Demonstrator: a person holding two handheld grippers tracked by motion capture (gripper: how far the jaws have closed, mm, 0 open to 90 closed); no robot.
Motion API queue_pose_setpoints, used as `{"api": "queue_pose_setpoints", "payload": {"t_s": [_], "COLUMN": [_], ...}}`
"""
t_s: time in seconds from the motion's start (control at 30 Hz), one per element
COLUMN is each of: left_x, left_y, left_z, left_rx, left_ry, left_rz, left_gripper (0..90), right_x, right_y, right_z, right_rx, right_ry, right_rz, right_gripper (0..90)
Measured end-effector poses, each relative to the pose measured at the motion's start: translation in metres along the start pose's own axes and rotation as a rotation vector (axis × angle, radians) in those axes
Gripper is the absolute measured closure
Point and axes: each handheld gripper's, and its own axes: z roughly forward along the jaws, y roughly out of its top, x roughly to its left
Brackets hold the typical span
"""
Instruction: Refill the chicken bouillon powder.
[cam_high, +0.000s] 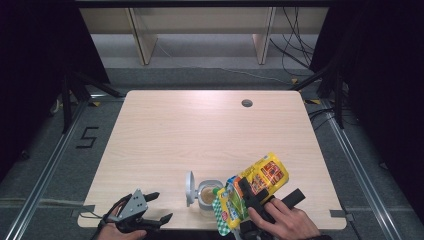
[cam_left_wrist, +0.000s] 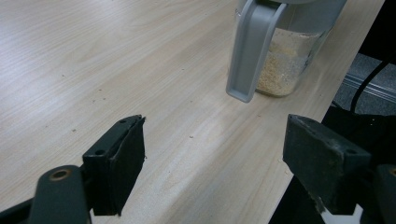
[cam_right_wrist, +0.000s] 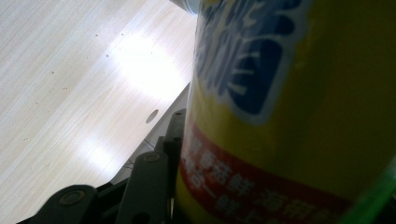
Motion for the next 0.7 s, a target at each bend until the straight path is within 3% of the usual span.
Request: {"api": "queue_pose_setpoints", "payload": {"t_s": [0.33,0.6,0.63,0.7], "left_x": [0.0022,0.0007,0.0006,0.0007], "left_y": [0.0003,0.0001,0.0000,0.0001], "left_z": [-0.0013,-0.0009,-0.0009,-0.0008], "left_rx": [0.028,0.009,0.009,0.010], "left_ry": [0.011,0.004,0.004,0.004], "left_rz": [0.031,0.009,0.008,0.009], "left_gripper": [20.5,20.5,20.5,20.5], "right_x": [-0.0001,0.0001,-0.0027,-0.0026], "right_y": [0.0005,0.0012,0.0005,0.0005], "right_z": [0.0012,0.0010,0.0005,0.0003], "right_rx": [-0.012,-0.016,-0.006,-0.005], "right_ry": [0.019,0.016,0.021,0.022], "right_rz": [-0.003,-0.002,-0.049,-0.048], "right_gripper": [64.9,64.9,64.9,64.9]}}
